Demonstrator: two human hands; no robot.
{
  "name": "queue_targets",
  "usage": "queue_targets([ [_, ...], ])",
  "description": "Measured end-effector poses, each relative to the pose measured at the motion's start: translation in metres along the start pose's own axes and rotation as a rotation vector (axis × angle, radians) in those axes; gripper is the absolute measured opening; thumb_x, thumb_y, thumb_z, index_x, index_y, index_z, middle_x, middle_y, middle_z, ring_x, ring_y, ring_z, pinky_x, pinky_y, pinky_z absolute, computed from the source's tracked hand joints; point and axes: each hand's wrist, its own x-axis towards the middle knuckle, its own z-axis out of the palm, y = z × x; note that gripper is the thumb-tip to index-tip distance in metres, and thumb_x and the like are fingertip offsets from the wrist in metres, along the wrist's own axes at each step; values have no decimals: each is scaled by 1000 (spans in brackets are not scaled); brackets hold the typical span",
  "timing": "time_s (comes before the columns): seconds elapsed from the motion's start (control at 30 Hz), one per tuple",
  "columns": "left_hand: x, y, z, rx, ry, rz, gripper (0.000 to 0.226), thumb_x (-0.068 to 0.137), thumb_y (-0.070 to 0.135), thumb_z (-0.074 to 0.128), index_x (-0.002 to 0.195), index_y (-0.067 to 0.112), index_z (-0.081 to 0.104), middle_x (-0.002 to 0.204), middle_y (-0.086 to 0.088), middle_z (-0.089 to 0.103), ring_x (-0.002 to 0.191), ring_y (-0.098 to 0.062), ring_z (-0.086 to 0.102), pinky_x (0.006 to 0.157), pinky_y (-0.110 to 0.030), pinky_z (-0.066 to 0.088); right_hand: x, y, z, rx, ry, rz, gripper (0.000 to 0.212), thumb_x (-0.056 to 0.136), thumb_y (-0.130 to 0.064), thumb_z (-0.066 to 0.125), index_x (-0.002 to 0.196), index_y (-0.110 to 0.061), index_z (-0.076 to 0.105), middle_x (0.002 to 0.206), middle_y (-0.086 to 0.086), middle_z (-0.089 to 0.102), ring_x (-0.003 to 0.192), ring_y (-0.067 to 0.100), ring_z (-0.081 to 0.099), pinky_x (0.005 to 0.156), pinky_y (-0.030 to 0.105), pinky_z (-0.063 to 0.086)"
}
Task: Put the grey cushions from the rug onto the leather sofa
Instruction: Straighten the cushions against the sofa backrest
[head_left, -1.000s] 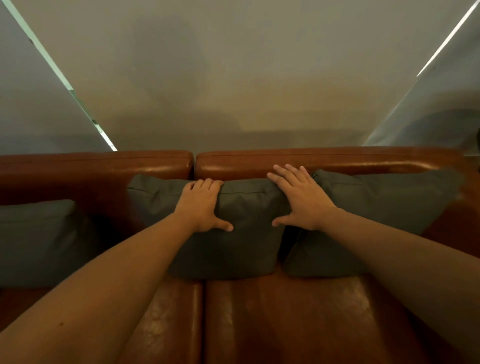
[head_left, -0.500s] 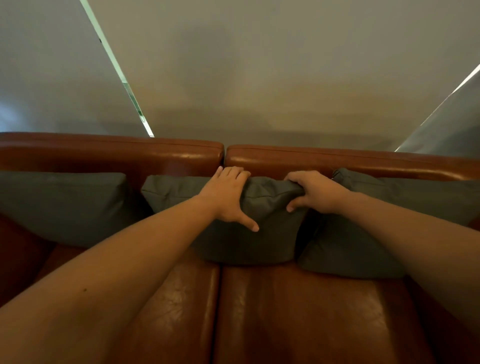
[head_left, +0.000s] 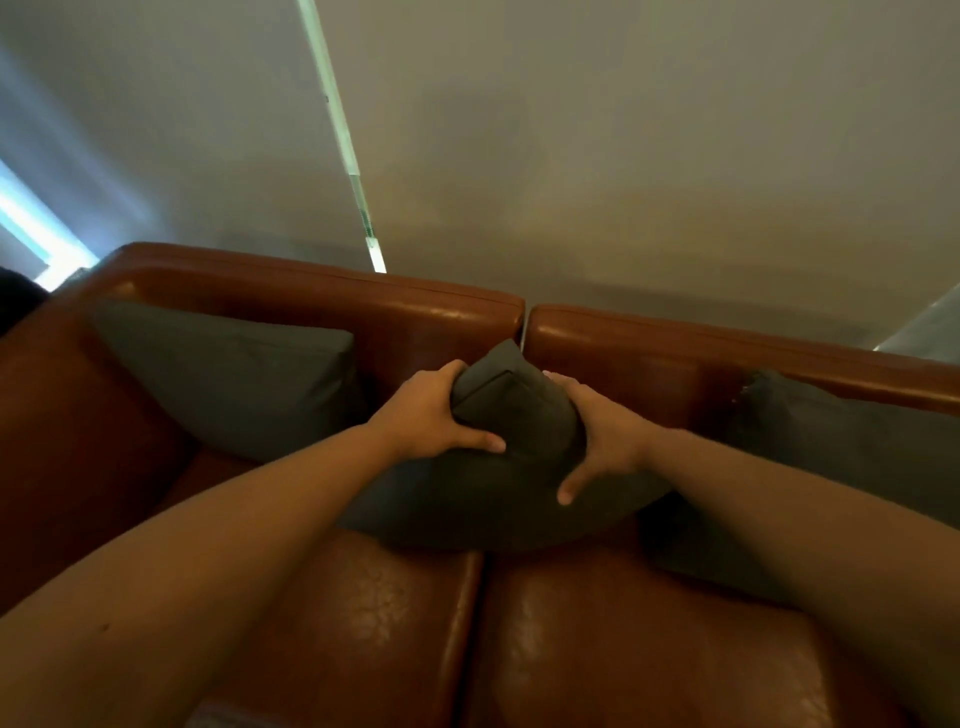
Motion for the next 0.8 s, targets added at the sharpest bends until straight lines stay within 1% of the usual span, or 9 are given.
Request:
queue_targets([
  [0.07, -12, -9, -8, -26, -24, -28, 91, 44, 61, 88, 119, 30, 47, 113, 12, 61, 105, -8, 60, 86, -28, 53, 14, -11, 17, 68, 64, -29, 126, 45, -34, 98, 144, -36, 21, 145, -4, 37, 136, 23, 36, 112, 49, 33],
  [0.13, -20, -10, -19, 7, -18, 0, 107, 41, 64, 87, 131, 28, 40, 123, 10, 57, 109, -8, 57, 88, -23, 49, 25, -22, 25, 44, 61, -35, 112, 49, -30, 96, 138, -37, 28, 139, -4, 46, 130, 24, 44, 106, 49, 39],
  [0.2, -22, -4, -30, 40, 34, 61, 117, 39, 70, 84, 137, 29, 35, 131, 8, 53, 115, -9, 53, 90, -22, 46, 37, -32, 30, -31, 60, -57, 111, 49, -33, 96, 138, -34, 30, 136, -2, 49, 126, 23, 47, 103, 48, 42],
  [0.27, -18, 4, -39, 139, 47, 93, 119, 41, 74, 81, 140, 29, 33, 139, 5, 49, 123, -12, 48, 97, -29, 44, 47, -47, 33, -104, 60, -79, 117, 47, -38, 95, 142, -31, 27, 135, -2, 50, 124, 22, 48, 100, 45, 44],
  [0.33, -14, 12, -45, 336, -18, 50, 113, 46, 70, 82, 140, 26, 37, 138, 3, 50, 123, -17, 48, 99, -37, 45, 54, -56, 38, -151, 74, -84, 124, 45, -42, 95, 145, -30, 24, 137, -2, 48, 124, 21, 46, 101, 43, 44],
  [0.47, -15, 8, -53, 680, -200, -135, 88, 54, 63, 83, 126, 21, 56, 115, 0, 62, 100, -20, 59, 85, -39, 53, 59, -52, 53, -132, 50, -97, 135, 44, -50, 93, 151, -32, 13, 148, -4, 34, 134, 20, 30, 112, 44, 30],
  [0.63, -20, -9, -61, 988, -401, -234, 100, 51, 66, 81, 135, 22, 49, 124, -2, 59, 106, -27, 59, 84, -43, 53, 63, -29, 71, -257, -76, -46, 134, 53, -46, 91, 153, -36, 3, 160, -2, 16, 146, 25, 14, 118, 54, 10],
  [0.73, -29, -38, -58, 954, -509, -294, 101, 57, 56, 84, 140, 17, 40, 132, -6, 50, 113, -29, 54, 92, -44, 50, 69, -30, 84, -260, -97, -59, 124, 62, -55, 84, 152, -40, 0, 161, -1, 14, 146, 23, 13, 119, 52, 3],
  [0.8, -43, -66, -56, 904, -476, -313, 111, 59, 63, 80, 146, 15, 30, 140, -8, 42, 121, -32, 46, 103, -46, 41, 78, -41, 96, -267, -94, -92, 119, 66, -59, 79, 152, -40, 0, 162, -1, 13, 147, 23, 12, 118, 50, 4],
])
